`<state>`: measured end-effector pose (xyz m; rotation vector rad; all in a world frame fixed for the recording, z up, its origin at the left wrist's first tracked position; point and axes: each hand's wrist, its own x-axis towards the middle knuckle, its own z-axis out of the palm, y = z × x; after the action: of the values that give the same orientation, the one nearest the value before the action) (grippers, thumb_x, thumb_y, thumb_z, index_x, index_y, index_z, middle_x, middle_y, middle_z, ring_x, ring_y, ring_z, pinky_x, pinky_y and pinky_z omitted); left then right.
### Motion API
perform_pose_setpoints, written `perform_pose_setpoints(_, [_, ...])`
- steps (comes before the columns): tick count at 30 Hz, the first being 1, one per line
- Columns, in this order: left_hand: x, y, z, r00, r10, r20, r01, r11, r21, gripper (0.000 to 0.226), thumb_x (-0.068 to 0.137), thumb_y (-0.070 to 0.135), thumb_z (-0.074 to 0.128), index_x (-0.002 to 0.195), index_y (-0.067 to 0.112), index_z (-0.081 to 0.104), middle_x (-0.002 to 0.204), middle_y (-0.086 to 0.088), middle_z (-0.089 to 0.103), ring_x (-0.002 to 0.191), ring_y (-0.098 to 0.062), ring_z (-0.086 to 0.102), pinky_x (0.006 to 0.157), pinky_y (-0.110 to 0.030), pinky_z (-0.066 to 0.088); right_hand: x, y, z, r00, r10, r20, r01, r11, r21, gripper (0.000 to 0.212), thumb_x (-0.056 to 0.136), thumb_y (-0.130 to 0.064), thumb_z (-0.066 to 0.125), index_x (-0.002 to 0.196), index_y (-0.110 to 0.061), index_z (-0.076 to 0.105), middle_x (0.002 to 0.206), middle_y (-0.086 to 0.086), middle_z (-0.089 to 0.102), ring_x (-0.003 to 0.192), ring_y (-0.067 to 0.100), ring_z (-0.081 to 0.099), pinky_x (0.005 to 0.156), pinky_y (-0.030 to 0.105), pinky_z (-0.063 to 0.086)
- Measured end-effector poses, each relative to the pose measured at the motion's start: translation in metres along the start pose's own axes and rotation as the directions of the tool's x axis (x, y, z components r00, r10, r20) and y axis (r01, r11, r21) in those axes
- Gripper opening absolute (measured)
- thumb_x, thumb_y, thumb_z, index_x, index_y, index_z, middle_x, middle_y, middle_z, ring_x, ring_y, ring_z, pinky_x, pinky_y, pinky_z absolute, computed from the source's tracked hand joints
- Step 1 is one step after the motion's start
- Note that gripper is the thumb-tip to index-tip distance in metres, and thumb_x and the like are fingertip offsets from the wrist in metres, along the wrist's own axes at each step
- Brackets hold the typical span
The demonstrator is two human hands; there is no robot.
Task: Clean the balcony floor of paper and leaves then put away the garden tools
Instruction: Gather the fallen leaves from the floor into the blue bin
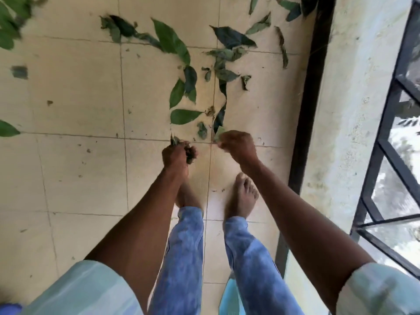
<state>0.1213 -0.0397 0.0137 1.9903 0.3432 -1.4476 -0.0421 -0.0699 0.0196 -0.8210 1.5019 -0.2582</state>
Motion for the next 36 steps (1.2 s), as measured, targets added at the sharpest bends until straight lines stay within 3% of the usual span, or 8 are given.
perform_pose_setpoints(2, [0.007,-0.007,-0.011,1.000,-0.017,0.024,0.018,0.999,-0.030,0.023,0.092,-0.004,0.054,0.071,0.006,0.055,0.046,-0.002,0.058,0.043,-0.015,0.055,0.058,-0.032,0.043,0.011,0.017,-0.008,0.989,-0.068,-0.134,0.006,0.908,-0.418,0.034,0.082,-0.016,0.075,0.114,-0.009,0.068,0.111,0.003,0.067,0.088,0.017,0.065,0.077,0.031,0.054])
perform_pose_setpoints(6, [0.017,-0.029,-0.016,0.996,-0.041,0.081,0.045,0.998,-0.047,0.022,0.095,-0.001,0.050,0.076,0.008,0.055,0.047,0.000,0.058,0.044,-0.014,0.055,0.056,-0.031,0.042,0.040,0.040,-0.010,0.954,-0.255,0.159,0.270,0.498,-0.824,0.073,0.083,-0.017,0.071,0.147,-0.022,0.036,0.155,0.012,0.024,0.138,0.035,0.030,0.103,0.045,0.043])
perform_pose_setpoints(11, [0.029,-0.048,-0.011,0.994,-0.067,0.081,0.071,0.996,-0.046,0.016,0.094,0.002,0.053,0.082,0.009,0.061,0.050,-0.001,0.060,0.053,-0.018,0.055,0.058,-0.031,0.042,0.079,0.046,0.011,0.912,-0.284,0.294,0.371,0.273,-0.887,0.082,0.086,-0.025,0.068,0.153,-0.025,0.022,0.161,0.013,0.001,0.146,0.038,0.003,0.112,0.053,0.028])
perform_pose_setpoints(18, [0.030,-0.049,-0.025,0.993,-0.040,0.115,0.047,0.997,-0.062,0.022,0.097,-0.006,0.044,0.096,0.007,0.062,0.073,-0.008,0.059,0.058,-0.018,0.057,0.046,-0.023,0.048,0.053,0.100,0.012,0.815,-0.390,0.429,0.496,0.086,-0.864,0.031,0.094,-0.009,0.051,0.123,-0.006,0.060,0.137,0.010,0.045,0.120,0.028,0.048,0.087,0.039,0.053])
perform_pose_setpoints(21, [0.031,-0.054,-0.036,0.990,-0.005,0.138,0.005,1.000,0.002,0.022,0.096,-0.002,0.047,0.107,0.008,0.064,0.065,-0.001,0.055,0.053,-0.012,0.051,0.045,-0.025,0.043,0.043,0.100,0.015,0.920,-0.390,0.052,0.279,0.553,-0.785,0.023,0.088,0.000,0.057,0.104,-0.007,0.072,0.112,0.009,0.067,0.098,0.022,0.064,0.079,0.032,0.055])
perform_pose_setpoints(24, [0.028,-0.059,-0.040,0.990,-0.012,0.139,-0.002,0.995,0.102,0.017,0.095,0.022,0.062,0.105,0.009,0.064,0.055,0.005,0.049,0.048,-0.010,0.045,0.043,-0.025,0.038,0.027,0.074,0.027,0.973,-0.045,-0.225,-0.002,0.978,-0.209,0.016,0.083,0.003,0.065,0.093,-0.005,0.074,0.091,0.007,0.074,0.072,0.011,0.067,0.067,0.023,0.058])
perform_pose_setpoints(29, [0.014,-0.057,-0.028,0.958,-0.121,0.259,0.087,0.987,0.137,0.053,0.074,0.060,0.072,0.091,0.011,0.067,0.063,-0.001,0.052,0.052,-0.014,0.048,0.052,-0.029,0.038,-0.004,0.046,0.057,0.993,0.114,0.030,-0.115,0.993,0.029,0.008,0.077,-0.005,0.072,0.080,-0.012,0.070,0.077,0.004,0.072,0.072,0.016,0.065,0.069,0.034,0.053])
perform_pose_setpoints(36, [0.018,-0.043,-0.029,0.959,-0.107,0.263,0.138,0.985,-0.100,0.008,0.089,0.018,0.068,0.089,0.011,0.066,0.077,-0.005,0.070,0.071,-0.019,0.065,0.064,-0.031,0.052,-0.011,0.021,0.078,0.995,0.089,0.049,-0.088,0.996,-0.023,0.019,0.076,-0.002,0.074,0.080,-0.010,0.057,0.071,0.001,0.061,0.061,0.011,0.056,0.052,0.019,0.045])
